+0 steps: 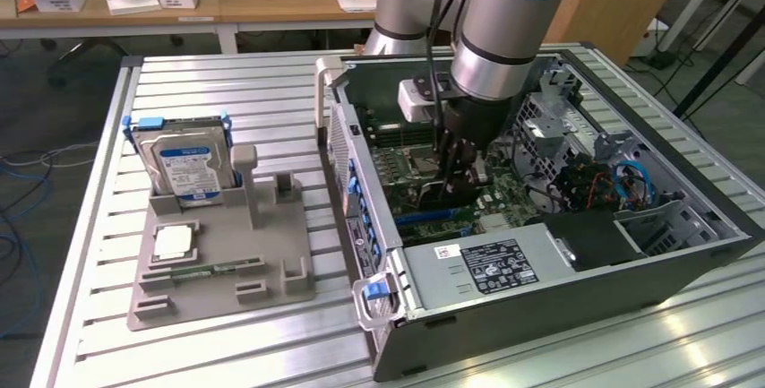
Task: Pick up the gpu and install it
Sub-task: 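Insert the gpu into the slot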
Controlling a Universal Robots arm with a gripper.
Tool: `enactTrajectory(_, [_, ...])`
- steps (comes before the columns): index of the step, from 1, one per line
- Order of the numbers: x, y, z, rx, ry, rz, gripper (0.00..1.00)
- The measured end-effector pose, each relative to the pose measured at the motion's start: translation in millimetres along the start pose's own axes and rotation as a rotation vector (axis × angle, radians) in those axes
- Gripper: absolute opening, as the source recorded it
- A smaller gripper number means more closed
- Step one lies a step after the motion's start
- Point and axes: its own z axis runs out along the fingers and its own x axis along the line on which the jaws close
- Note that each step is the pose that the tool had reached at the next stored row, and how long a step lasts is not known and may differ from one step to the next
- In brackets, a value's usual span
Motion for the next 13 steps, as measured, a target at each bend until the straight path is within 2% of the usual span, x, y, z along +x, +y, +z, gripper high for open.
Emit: enactTrajectory(13, [0.1,0.7,7.3,-0.0001,0.0002,0.0,0.26])
